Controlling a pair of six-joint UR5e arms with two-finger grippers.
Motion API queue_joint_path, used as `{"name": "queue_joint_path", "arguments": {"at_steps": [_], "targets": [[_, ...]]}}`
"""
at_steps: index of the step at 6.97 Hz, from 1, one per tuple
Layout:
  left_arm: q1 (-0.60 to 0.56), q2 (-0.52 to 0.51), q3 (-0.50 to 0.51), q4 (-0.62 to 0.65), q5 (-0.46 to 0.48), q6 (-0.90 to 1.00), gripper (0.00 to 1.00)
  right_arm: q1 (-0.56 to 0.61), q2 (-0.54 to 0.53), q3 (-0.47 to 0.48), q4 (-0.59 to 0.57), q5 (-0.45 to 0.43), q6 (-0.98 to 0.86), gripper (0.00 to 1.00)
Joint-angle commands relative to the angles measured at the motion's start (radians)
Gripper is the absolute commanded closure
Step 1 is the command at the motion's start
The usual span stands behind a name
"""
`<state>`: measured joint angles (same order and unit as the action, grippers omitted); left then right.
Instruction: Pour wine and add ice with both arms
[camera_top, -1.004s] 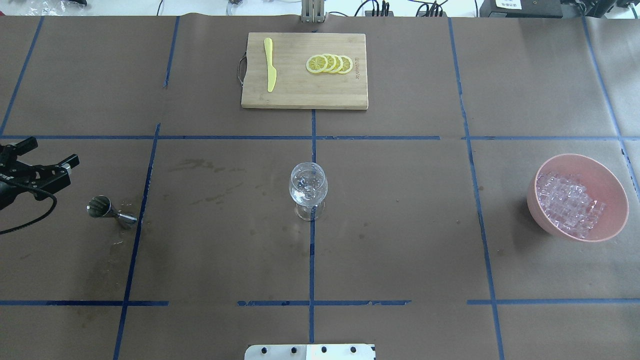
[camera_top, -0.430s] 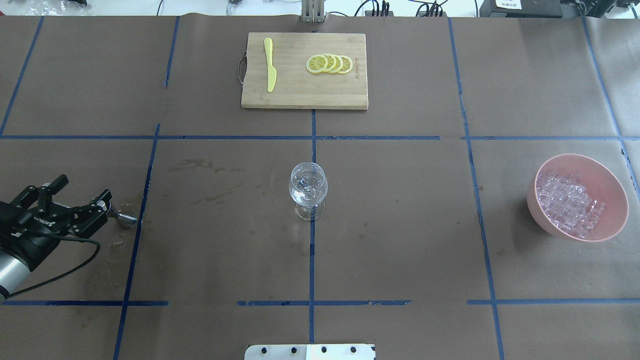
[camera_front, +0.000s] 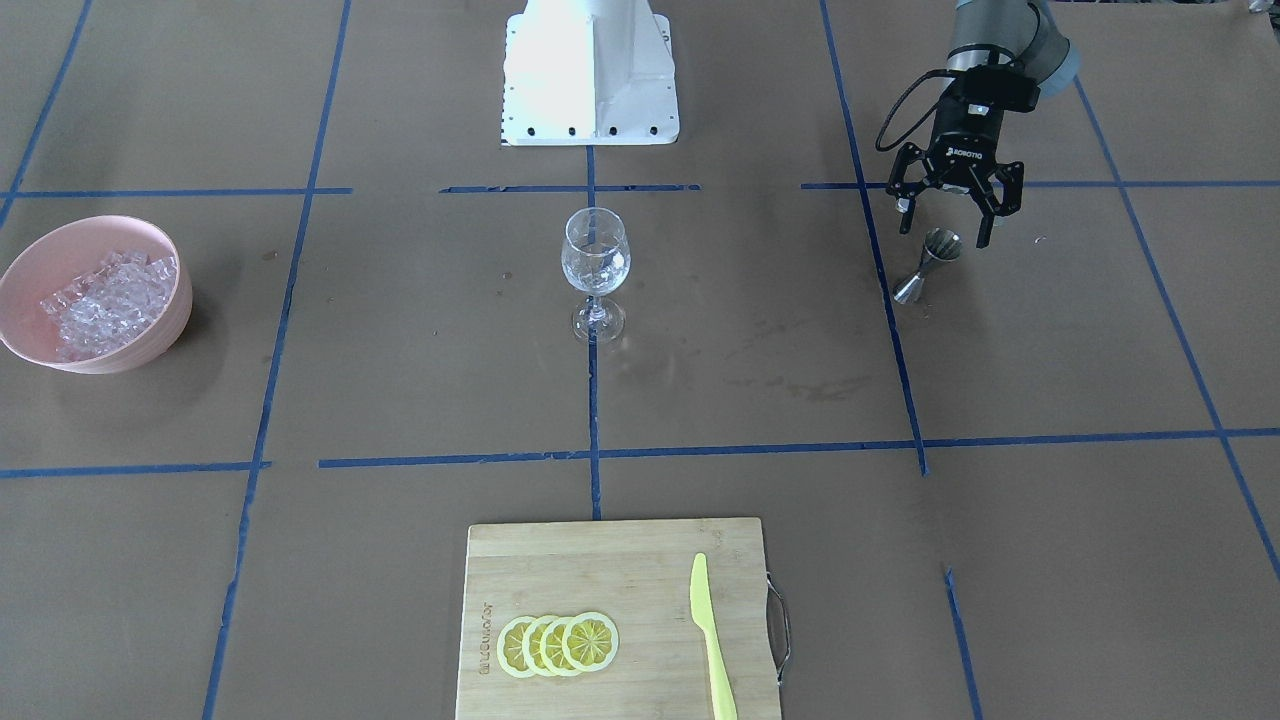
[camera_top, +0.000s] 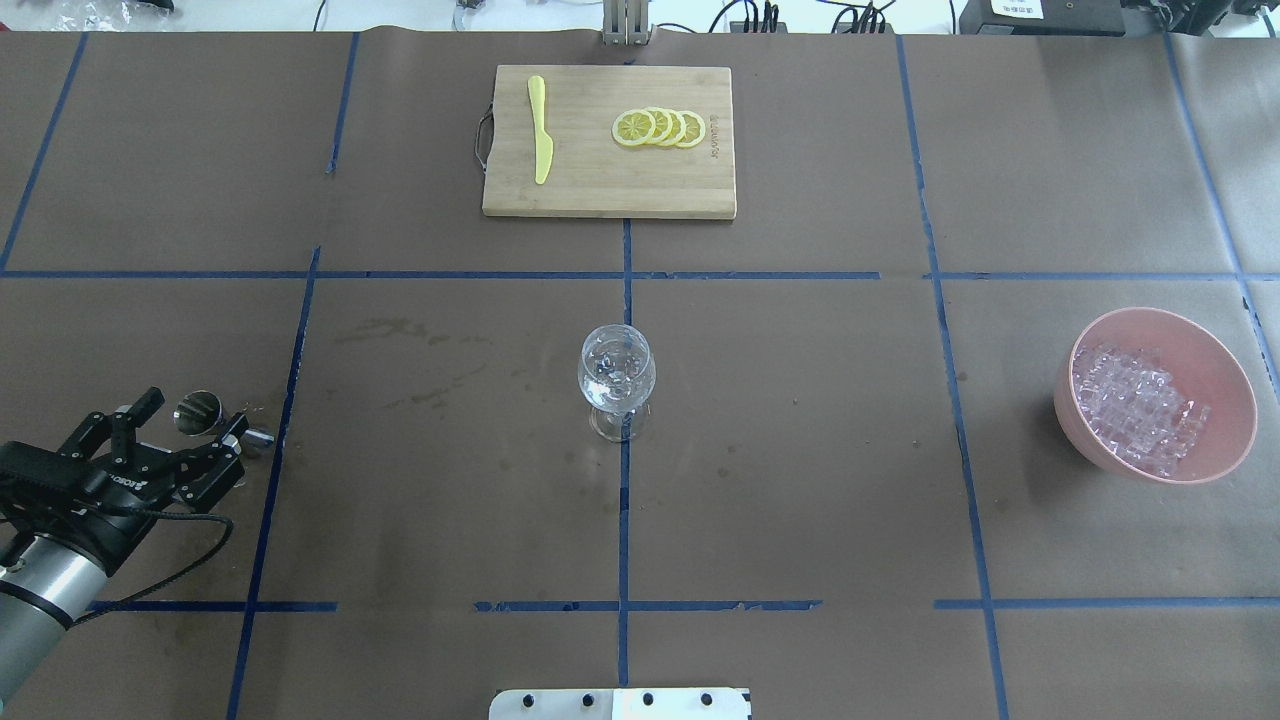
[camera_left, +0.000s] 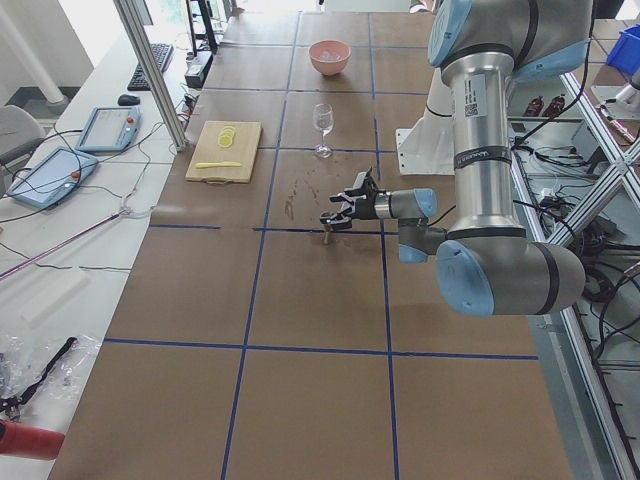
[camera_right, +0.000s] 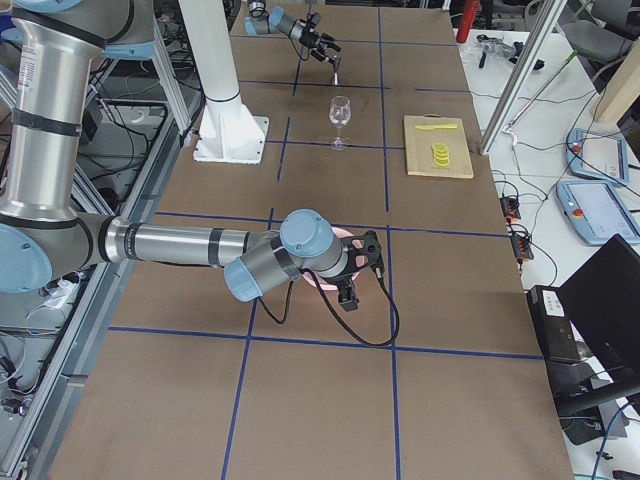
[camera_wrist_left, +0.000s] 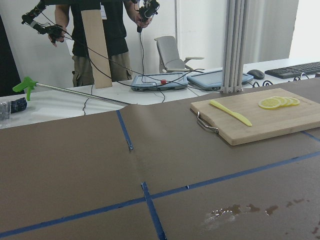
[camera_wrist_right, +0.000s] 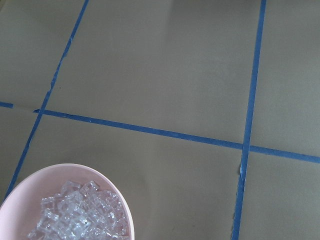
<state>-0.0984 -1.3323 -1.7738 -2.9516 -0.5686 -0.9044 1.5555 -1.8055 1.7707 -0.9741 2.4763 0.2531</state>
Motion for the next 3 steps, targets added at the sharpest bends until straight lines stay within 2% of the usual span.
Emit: {"name": "queue_joint_path", "arguments": {"at_steps": [1,3], "targets": [[0.015,-0.045,0.078,0.000,0.019,-0.043,0.00,0.000,0.000,0.000,0.000,0.000,0.000,0.00],[0.019,-0.071,0.125,-0.004,0.018,-0.059,0.00,0.000,0.002,0.000,0.000,0.000,0.000,0.00]]}}
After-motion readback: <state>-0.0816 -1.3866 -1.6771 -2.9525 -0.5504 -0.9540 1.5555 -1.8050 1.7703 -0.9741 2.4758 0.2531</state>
